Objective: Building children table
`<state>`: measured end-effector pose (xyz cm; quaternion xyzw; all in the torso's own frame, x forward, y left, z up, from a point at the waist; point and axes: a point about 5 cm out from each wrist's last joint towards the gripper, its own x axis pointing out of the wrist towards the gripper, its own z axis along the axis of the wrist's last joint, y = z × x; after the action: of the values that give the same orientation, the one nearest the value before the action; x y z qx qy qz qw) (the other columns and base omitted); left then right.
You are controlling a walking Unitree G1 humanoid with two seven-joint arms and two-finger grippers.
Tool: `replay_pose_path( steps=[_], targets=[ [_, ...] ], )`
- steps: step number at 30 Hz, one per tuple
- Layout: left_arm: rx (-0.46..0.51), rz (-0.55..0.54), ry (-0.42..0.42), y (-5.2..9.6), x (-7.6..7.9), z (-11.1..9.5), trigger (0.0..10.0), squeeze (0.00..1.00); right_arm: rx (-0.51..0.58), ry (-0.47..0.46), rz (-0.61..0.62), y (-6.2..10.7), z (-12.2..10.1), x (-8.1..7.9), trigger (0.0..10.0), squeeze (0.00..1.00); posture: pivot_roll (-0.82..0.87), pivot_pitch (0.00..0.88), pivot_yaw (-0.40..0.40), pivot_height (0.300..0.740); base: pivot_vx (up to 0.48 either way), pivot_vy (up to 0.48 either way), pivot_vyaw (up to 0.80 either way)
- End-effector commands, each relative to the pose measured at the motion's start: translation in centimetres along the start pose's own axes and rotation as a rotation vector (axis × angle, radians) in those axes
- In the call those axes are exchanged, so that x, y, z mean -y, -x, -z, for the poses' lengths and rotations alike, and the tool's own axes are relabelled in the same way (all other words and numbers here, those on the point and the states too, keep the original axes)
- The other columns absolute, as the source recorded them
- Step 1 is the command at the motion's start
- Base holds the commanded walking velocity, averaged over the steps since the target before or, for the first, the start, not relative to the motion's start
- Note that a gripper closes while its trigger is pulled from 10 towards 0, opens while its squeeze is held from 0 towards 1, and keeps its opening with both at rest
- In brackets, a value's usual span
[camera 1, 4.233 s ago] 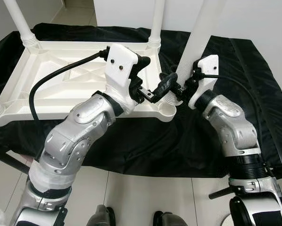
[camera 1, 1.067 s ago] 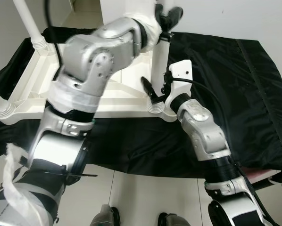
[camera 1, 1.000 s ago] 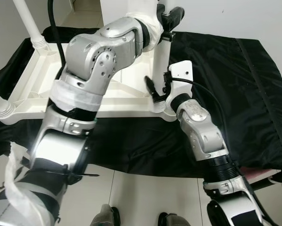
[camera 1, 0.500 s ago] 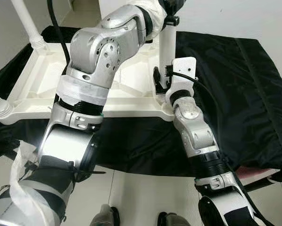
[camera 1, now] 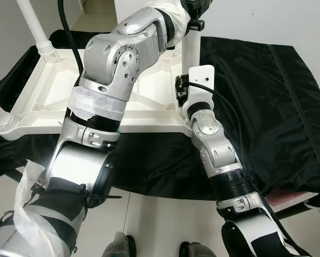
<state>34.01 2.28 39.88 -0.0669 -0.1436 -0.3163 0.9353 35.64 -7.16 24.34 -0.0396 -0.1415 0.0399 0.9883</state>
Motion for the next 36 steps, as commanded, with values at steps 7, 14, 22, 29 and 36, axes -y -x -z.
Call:
replay_pose_path(
  steps=[7,14,22,29,36],
  targets=[
    [0.005,0.035,-0.078,0.2,-0.2,0.1,10.0,0.00,0.025,-0.101,0.062,-0.4,-0.7,1.0,10.0,0.00,-0.08,0.098,0.033,0.740,0.000,0.000,0.00],
    [0.017,0.078,0.004,0.5,-0.4,0.3,10.0,1.00,0.008,-0.146,0.076,-0.7,-0.5,1.4,10.0,0.00,-0.08,0.107,0.045,0.740,0.000,0.000,0.00],
    [0.039,0.024,0.029,0.7,-1.1,0.1,10.0,1.00,0.006,-0.156,0.088,-0.7,-0.5,1.7,10.0,0.00,-0.09,0.112,0.049,0.740,0.000,0.000,0.00],
    [0.114,-0.067,0.220,1.3,-2.8,0.1,10.0,0.00,0.004,-0.161,0.104,-0.8,-0.5,2.5,10.0,0.00,-0.09,0.145,0.044,0.740,0.000,0.000,0.00],
    [0.138,-0.101,0.298,1.7,-3.4,0.2,10.0,0.00,-0.005,-0.197,0.117,-1.2,-0.6,3.5,10.0,0.00,-0.09,0.148,0.036,0.740,0.000,0.000,0.00]
  ],
)
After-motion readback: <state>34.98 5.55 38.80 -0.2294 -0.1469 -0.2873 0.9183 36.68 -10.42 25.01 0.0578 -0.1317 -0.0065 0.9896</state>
